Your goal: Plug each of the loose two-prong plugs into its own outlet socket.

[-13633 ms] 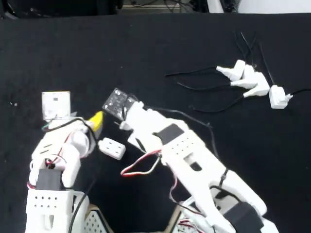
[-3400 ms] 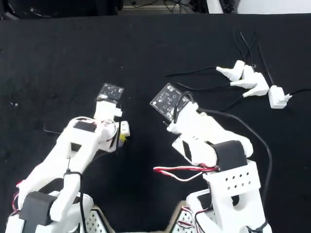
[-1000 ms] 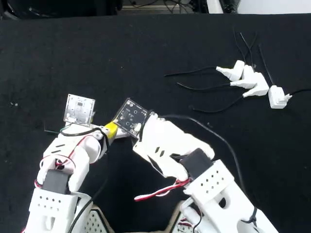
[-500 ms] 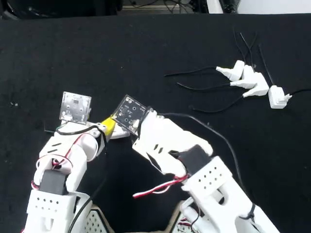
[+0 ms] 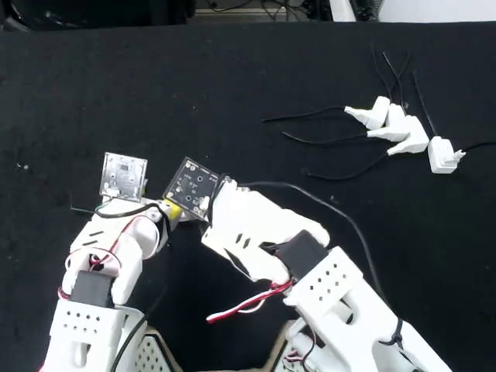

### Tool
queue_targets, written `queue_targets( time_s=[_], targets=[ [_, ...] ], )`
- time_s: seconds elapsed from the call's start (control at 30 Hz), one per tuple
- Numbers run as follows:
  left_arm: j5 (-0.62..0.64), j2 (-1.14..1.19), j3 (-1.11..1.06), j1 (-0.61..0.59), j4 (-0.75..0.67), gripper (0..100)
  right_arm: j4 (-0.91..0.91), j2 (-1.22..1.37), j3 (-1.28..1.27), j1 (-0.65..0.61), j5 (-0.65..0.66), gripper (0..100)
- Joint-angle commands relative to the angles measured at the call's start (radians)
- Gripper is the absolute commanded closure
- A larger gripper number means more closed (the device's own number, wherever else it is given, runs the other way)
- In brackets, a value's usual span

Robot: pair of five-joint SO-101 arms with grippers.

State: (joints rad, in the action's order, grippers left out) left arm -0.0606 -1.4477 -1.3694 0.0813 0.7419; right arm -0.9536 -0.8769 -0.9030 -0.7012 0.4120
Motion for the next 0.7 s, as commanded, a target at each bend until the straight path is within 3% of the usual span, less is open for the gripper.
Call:
queue_targets(
  time_s=[0.0, 0.67],
  targets=[
    [0.005, -0.011, 0.005, -0.004, -0.009, 75, 0.011, -0.001, 0.088, -0.015, -0.008, 98.8],
    [0.005, -0.011, -0.044, -0.001, -0.006, 75, 0.011, 0.001, 0.137, -0.014, -0.041, 98.8]
  ],
)
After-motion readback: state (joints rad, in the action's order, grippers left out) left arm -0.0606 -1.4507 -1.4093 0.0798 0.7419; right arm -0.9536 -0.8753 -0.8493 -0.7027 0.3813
